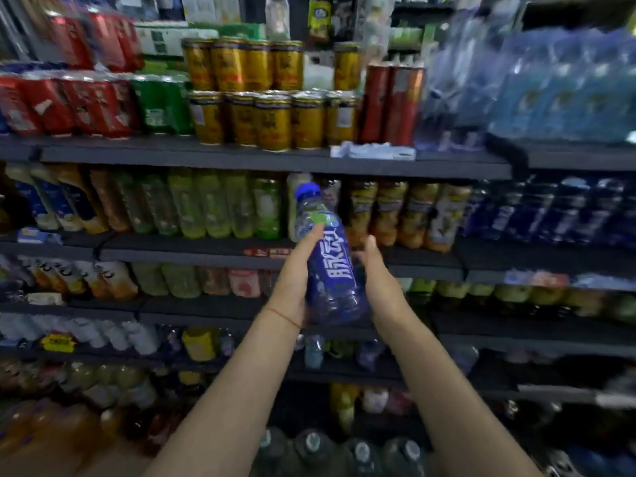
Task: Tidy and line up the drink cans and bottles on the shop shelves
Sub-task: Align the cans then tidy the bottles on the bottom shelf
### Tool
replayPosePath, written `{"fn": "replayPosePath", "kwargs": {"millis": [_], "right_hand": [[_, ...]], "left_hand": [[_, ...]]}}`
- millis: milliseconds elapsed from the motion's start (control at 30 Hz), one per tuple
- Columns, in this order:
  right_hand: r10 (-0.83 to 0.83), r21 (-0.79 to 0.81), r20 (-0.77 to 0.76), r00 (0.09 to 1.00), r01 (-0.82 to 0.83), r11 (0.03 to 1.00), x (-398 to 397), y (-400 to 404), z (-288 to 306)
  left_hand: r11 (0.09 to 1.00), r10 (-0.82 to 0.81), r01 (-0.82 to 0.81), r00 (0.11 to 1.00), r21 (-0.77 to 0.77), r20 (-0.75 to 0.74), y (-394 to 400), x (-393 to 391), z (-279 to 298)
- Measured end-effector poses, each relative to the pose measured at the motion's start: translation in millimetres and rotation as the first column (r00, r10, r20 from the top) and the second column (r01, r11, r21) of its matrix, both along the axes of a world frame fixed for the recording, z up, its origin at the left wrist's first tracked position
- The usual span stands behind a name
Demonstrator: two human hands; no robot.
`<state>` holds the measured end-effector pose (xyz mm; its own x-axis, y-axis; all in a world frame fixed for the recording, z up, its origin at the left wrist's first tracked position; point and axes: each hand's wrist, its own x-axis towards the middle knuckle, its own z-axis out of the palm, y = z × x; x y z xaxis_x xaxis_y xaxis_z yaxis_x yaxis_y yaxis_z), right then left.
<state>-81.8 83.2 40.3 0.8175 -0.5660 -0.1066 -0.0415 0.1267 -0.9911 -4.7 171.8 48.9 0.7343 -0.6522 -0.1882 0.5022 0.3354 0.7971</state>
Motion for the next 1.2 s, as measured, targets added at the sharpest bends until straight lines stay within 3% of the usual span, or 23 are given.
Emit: {"fn": "replayPosePath", "kwargs": {"millis": [167,367,500,833,1067,1200], "right_hand": [[-0.052,0.169,-0.121,0.991,0.073,0.983,-98.1,-74.1,-38.1],[0.014,0.009,-0.132,0.991,-0.013,1.0,-159.4,-161.5,-55.4],[-0.036,-0.108,-0.134,0.99,0.021,0.994,-170.0,-225.5,-56.6],[-0.078,-0.175,-0.195,0.978,0.043,0.984,-186.4,-392.9,-43.6],[0.017,-0.194,-0.183,0.983,-0.053,0.979,-173.1,-474.6,-47.7],[0.135,-0.178,-0.103,0.985,-0.151,0.972,-152.3,-505.8,-51.7]], "left_hand": [[0.994,-0.083,0.092,0.988,0.059,-0.129,-75.1,-90.9,-37.1],[0.958,-0.257,0.267,0.961,0.107,-0.1,-167.1,-140.5,-49.4],[0.954,-0.278,0.279,0.96,0.113,-0.023,-236.6,-150.5,-56.7],[0.941,-0.337,0.338,0.94,0.001,-0.046,-406.6,-148.7,-64.5],[0.983,-0.168,0.177,0.977,-0.058,0.132,-467.8,-135.8,-66.3],[0.997,-0.07,0.052,0.914,0.056,0.399,-474.5,-124.0,-64.8]]}}
